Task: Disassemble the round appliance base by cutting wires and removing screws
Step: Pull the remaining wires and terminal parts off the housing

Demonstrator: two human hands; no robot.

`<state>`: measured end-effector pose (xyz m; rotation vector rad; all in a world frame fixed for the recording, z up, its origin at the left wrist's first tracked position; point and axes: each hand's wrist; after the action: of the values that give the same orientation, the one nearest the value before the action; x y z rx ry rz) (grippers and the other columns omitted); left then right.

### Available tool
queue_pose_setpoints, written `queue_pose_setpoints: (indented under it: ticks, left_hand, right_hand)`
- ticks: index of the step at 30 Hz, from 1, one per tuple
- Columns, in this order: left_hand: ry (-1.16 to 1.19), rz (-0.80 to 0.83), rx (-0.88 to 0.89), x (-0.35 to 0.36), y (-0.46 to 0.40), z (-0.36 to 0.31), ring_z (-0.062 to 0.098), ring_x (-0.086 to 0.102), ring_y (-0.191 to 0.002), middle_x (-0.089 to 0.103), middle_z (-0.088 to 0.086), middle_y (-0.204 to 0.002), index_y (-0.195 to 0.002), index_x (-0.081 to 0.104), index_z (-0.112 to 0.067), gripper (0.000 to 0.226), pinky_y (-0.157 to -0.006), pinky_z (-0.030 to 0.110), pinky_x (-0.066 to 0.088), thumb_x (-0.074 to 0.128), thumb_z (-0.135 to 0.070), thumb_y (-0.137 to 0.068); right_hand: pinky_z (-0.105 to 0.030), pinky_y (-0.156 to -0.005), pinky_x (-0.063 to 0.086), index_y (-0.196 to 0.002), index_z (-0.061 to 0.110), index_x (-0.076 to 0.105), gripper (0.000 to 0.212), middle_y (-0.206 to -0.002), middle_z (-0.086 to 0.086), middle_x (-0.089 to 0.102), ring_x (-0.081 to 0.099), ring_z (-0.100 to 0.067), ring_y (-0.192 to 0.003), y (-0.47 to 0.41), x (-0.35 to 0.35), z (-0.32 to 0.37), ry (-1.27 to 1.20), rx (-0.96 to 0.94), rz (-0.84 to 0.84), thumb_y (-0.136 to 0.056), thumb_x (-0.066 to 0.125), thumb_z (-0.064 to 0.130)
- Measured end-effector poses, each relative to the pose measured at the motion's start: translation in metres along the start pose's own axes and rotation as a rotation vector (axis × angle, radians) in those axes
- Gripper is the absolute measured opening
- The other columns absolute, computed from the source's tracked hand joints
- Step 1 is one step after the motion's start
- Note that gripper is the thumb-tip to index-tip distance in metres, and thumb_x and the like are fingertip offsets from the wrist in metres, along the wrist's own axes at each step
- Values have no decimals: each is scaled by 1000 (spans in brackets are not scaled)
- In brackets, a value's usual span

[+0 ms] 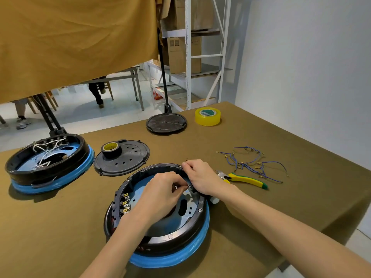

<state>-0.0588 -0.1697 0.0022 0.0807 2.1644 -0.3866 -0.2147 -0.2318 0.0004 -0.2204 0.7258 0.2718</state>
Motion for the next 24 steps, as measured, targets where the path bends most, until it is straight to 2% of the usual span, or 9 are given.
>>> queue_pose_setpoints:
  ticks: [4,9,20,24]
  left_hand:
    - [7,-7,3,1,0,0,4,61,-84,65,-19,-89,-100,77,-29,8,-81,39,57,70,-28,-96]
    - [5,12,-27,0,-1,1,4,61,-90,67,-19,-93,-102,77,-31,10,-84,39,57,68,-31,-96]
    - [12,-5,9,1,0,2,4,61,-94,69,-18,-97,-104,77,-30,12,-86,39,56,69,-29,-96]
    - [-2,25,-9,0,-1,1,7,62,-96,69,-16,-100,-107,76,-30,13,-88,40,56,66,-31,-98]
  right_hand:
    - [-31,-57,29,-65,12,50,47,-62,-1,46,38,-13,-59,1,0,-5,-61,-19,-22,-108,43,31]
    - [-23,-52,27,-60,17,48,50,-57,5,43,35,-7,-53,2,0,-7,-105,-34,-31,-108,45,31]
    - [-25,-55,31,-64,13,55,50,-59,5,49,38,-7,-55,4,0,-3,-68,-27,-30,-109,43,32]
    - [-28,-56,29,-61,16,47,49,-56,7,43,35,-8,-54,4,0,-2,-48,-15,-41,-108,44,30]
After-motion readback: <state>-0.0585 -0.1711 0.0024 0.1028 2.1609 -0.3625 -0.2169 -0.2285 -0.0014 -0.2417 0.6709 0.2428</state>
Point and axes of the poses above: each hand's wrist, its own y-axis away from the middle knuckle, its own x-axis out of the palm, z = x × y
